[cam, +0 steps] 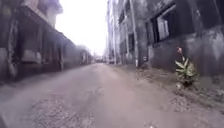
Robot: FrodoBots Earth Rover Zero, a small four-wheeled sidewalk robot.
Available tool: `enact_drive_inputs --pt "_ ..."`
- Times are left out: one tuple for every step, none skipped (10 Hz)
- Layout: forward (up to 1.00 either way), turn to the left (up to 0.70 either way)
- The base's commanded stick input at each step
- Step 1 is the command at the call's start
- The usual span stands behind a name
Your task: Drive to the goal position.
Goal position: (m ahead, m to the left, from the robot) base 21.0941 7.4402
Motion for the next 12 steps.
enact_drive_inputs --pt "1.0 0.0" --pt "1.0 0.0" --pt "1.0 0.0" --pt "1.0 0.0" --pt "1.0 0.0" --pt "1.0 0.05" --pt "1.0 0.23" --pt "1.0 0.14" --pt "1.0 0.0" --pt "1.0 0.0" --pt "1.0 0.0" --pt "1.0 0.0"
